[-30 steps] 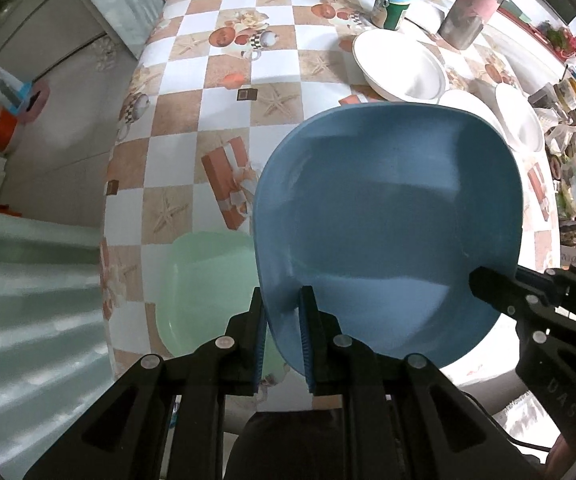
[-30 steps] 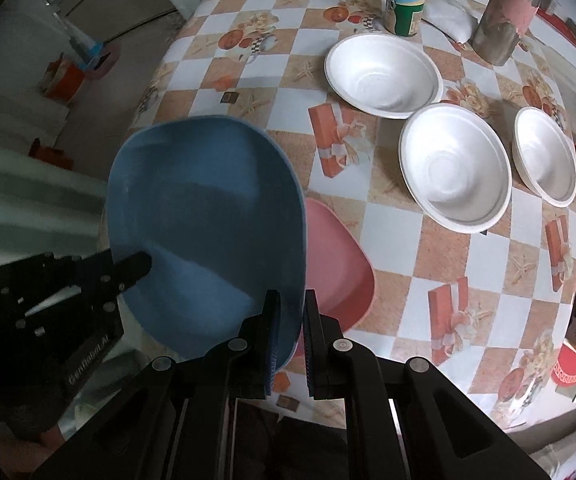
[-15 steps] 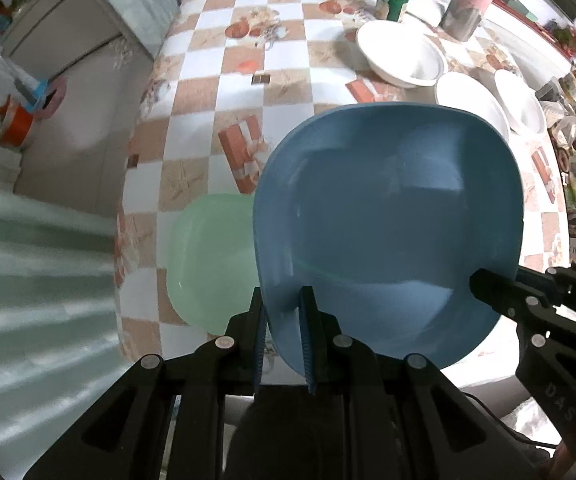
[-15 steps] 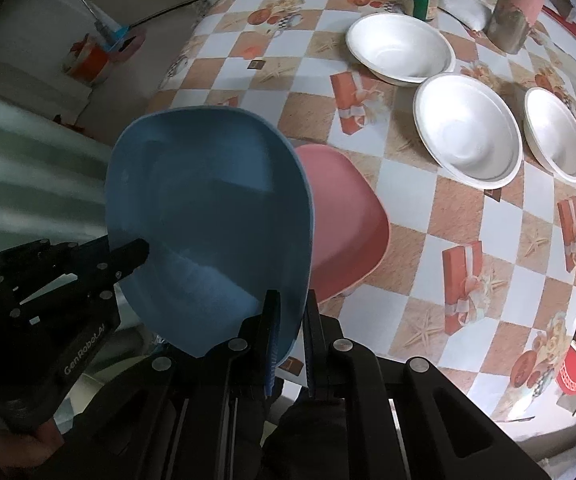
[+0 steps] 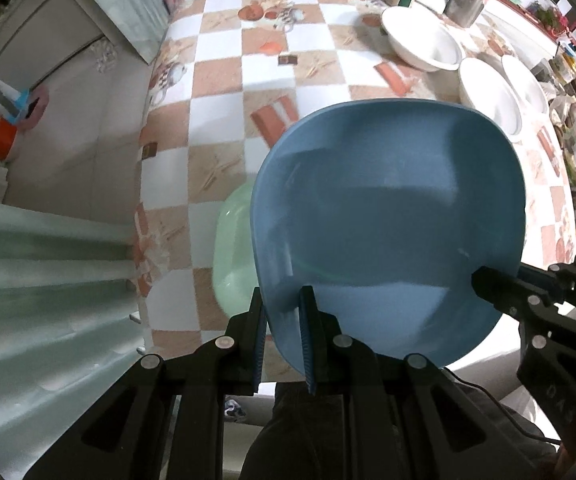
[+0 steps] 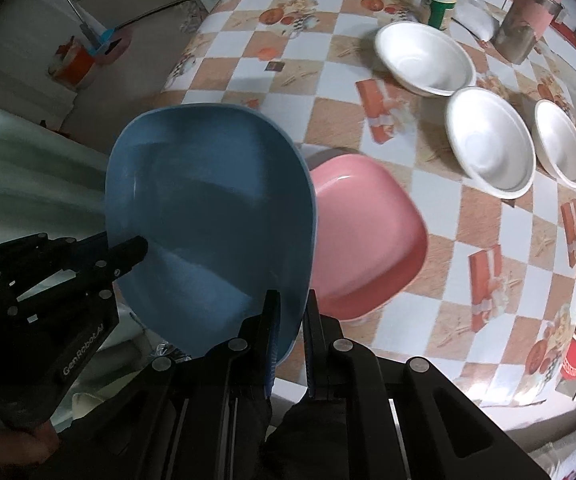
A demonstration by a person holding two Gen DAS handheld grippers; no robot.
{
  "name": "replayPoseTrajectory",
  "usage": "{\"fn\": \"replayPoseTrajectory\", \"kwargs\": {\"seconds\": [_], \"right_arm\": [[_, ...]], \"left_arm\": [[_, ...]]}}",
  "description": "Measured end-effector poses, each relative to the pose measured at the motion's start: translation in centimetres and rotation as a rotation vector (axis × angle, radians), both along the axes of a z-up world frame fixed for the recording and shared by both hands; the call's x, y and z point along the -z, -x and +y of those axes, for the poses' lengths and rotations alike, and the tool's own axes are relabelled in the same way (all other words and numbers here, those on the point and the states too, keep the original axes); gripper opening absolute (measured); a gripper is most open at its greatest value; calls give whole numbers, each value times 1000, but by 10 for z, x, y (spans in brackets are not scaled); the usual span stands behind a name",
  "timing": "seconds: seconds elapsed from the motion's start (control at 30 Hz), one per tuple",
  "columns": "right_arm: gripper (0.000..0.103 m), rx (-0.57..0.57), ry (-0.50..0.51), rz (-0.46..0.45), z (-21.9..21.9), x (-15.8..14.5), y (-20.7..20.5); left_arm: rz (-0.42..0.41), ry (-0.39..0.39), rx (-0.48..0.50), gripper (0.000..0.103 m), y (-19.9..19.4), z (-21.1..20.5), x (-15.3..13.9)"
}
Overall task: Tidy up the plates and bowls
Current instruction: 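Lift the blue plate with both grippers and carry it over the green plate, then lower the blue plate onto the green plate and open both grippers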
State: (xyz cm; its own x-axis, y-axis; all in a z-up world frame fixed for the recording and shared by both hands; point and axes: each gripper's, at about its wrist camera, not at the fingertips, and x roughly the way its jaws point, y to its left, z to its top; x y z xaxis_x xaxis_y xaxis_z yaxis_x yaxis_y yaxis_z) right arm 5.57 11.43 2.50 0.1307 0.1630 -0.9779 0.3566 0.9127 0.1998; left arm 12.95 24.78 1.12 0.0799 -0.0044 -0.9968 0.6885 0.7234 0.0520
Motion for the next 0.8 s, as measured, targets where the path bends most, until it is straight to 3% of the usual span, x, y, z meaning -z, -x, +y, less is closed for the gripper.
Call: {"fn": "replayPoseTrajectory", "kwargs": {"seconds": [0.37,0.7,0.77,0.8], "right_arm": [[13,17,-58,68,55,34,-3],[13,35,-49,78,61,39,-25],[13,32,-45,79,61,39,-28],[13,34,-45,80,60,39,-29]], "left_arm": [[49,-62,12,17,-17,40,31],[-8,-48,53,17,-43,22,26],[-20,-58,67,22,-45,17,28],[-26,-72,85,29,-45,13,32]]}}
